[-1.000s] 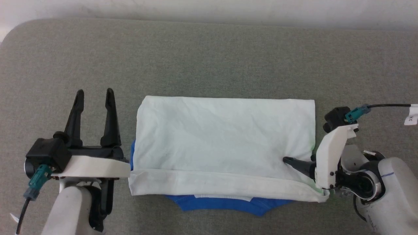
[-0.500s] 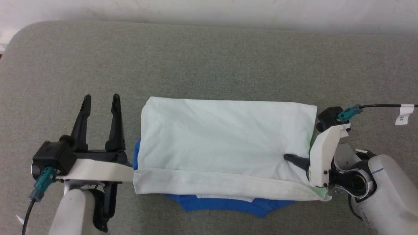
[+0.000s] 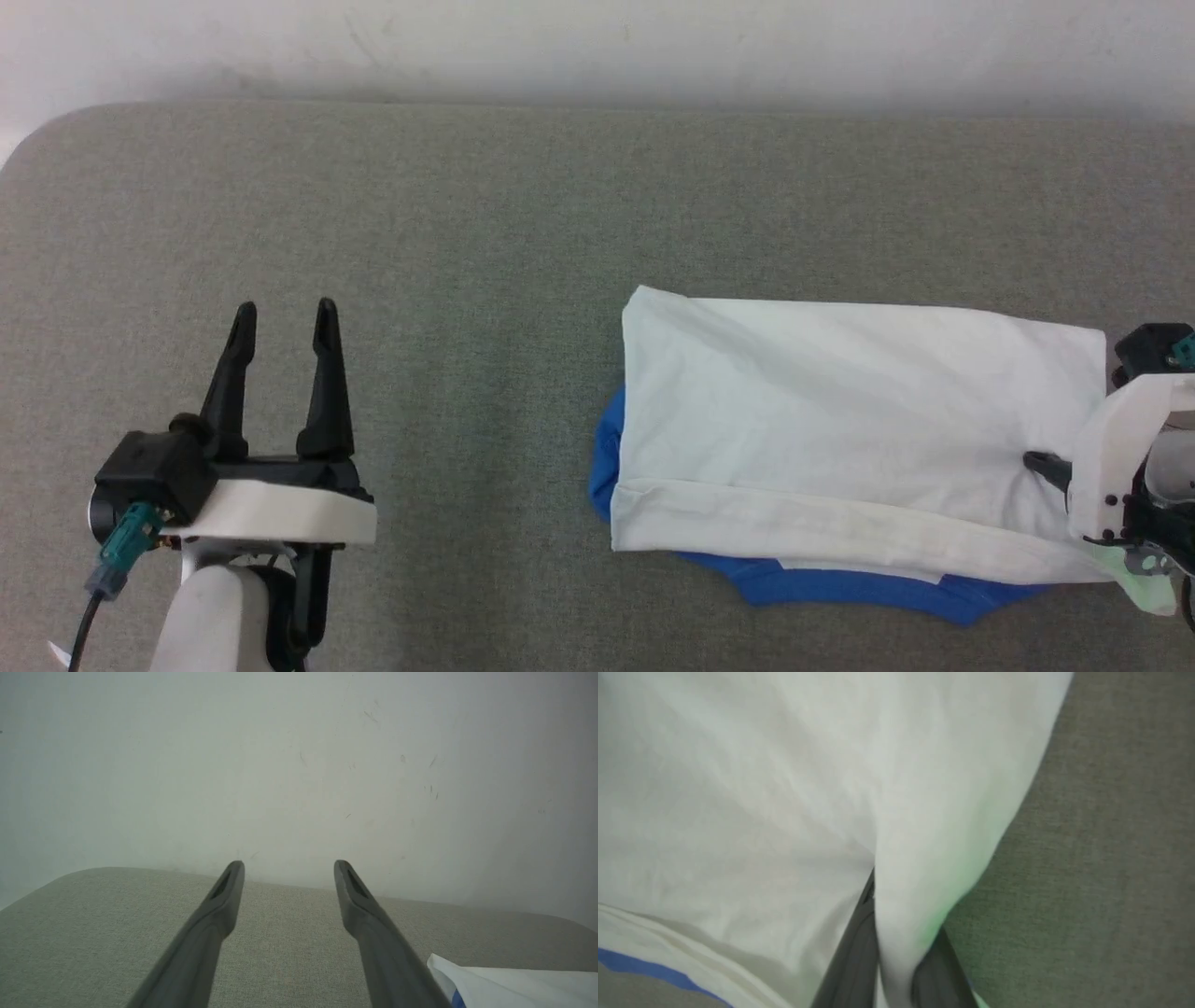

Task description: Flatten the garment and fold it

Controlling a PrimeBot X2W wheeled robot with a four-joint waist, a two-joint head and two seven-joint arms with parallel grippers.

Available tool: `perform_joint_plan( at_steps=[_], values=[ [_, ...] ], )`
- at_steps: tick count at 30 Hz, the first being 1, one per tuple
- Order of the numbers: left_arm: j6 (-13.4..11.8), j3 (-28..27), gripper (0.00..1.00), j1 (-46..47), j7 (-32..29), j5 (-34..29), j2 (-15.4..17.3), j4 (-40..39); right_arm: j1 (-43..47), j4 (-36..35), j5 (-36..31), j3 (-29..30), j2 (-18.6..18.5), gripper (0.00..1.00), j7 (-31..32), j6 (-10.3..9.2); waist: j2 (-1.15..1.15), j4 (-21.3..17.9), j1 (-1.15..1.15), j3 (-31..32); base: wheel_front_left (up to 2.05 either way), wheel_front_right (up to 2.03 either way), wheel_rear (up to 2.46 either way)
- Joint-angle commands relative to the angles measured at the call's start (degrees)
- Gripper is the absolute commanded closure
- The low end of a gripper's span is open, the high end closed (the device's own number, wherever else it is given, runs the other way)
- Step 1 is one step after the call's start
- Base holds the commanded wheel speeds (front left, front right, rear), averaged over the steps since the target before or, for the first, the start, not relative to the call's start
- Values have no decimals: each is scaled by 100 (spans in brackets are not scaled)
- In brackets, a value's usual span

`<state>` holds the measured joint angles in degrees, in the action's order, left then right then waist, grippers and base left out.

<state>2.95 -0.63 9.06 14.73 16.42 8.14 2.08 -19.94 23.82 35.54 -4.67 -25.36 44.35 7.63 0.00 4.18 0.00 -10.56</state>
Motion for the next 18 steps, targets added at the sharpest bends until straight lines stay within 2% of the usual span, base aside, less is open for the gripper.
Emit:
perform_joint_plan(
  at_steps=[1, 5, 13, 18],
  values=[
    [40, -52, 0, -96, 27, -65, -45, 31, 87, -2, -139, 63, 10, 100, 25, -14, 0, -47, 0, 65, 0, 0, 0],
    [87, -115, 0, -144, 27, -96, -93, 36, 78, -490, -206, 55, 142, 100, 135, -14, 0, -81, 0, 150, 0, 0, 0],
    [152, -217, 0, -232, 27, -167, -171, 7, 76, -2047, 8, -256, 305, 100, 498, -14, 0, -79, 0, 274, 0, 0, 0],
    [184, -223, 0, -221, 27, -180, -213, 2, -6, -2446, -2, -559, 464, 100, 587, -14, 0, -21, 0, 262, 0, 0, 0]
  ],
)
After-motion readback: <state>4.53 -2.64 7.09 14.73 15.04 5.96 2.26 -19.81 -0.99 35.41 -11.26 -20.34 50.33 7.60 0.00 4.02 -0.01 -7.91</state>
